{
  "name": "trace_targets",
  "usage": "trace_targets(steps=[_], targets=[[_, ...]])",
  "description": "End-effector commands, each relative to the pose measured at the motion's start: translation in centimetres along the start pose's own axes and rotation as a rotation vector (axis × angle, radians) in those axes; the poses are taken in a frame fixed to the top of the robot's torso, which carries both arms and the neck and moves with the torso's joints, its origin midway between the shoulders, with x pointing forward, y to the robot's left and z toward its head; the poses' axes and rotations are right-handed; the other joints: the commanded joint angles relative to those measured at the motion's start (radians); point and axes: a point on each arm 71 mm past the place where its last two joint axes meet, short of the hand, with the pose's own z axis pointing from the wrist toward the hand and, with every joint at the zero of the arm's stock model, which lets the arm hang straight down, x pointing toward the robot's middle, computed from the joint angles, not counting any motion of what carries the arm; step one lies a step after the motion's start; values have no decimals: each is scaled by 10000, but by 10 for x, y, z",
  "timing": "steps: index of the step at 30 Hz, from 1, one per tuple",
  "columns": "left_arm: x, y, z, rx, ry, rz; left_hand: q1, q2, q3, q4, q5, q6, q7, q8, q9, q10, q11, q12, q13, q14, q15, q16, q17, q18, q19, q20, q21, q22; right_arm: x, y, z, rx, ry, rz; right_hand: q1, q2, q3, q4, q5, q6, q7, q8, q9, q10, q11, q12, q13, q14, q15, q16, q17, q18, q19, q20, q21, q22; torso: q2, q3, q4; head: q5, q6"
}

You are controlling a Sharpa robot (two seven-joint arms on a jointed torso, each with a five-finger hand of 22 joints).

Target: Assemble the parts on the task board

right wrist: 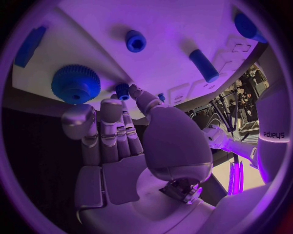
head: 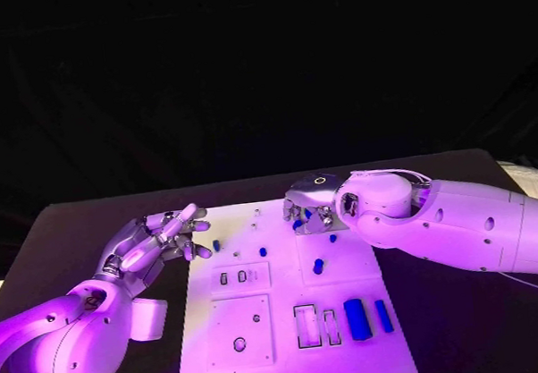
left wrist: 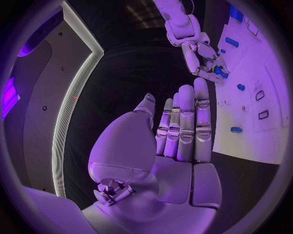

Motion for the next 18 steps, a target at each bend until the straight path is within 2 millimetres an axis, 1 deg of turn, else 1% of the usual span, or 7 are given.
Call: trace_targets(steps=[1, 9, 14, 18], targets=[[1, -1, 0, 22, 97, -111, 73, 31, -3, -34, 9, -58, 20, -40, 16, -89, -9, -69, 15, -79, -13, -61, -2, 44, -69, -30, 38, 10, 2, 0, -1, 106, 137, -278, 43, -87, 11, 89, -33, 80, -10, 3, 16, 33, -34, 15, 12, 194, 27, 71, 21, -107, -55, -6, 65, 27, 26, -8, 54, -41, 6], [0, -1, 1, -3, 69, -116, 80, 42, -1, -40, 8, -62, 23, -47, 17, -96, -6, -76, 17, -90, -10, -57, 8, 44, -80, -27, 47, 19, -1, 0, -2, 126, -200, -361, 56, -91, 33, 131, -15, 109, -10, 3, 20, 50, -35, 8, 12, 176, 27, 91, 19, -104, -85, -4, 104, 50, 48, -25, 125, -126, 36], [-1, 0, 1, -15, 61, -124, 87, 53, 2, -46, 8, -66, 26, -53, 18, -103, -3, -83, 20, -101, -7, -53, 18, 44, -92, -24, 55, 28, -6, 0, -4, 143, -570, -373, 16, -253, -74, 266, -61, 97, 21, -28, 10, -266, 18, -36, -34, 70, 73, -26, -171, -77, -229, 34, 86, -51, 61, -39, 165, -184, 55], [-1, 0, 1, -20, 55, -124, 91, 56, 3, -49, 8, -67, 26, -55, 18, -105, -2, -85, 21, -105, -6, -52, 21, 45, -96, -23, 58, 31, -9, -2, -6, 187, -737, -380, 38, -308, -165, 348, -79, 91, 32, -34, 6, -447, 44, -33, -39, 21, 91, -100, -285, -54, -321, 61, 51, -142, 64, -49, 192, -229, 68]])
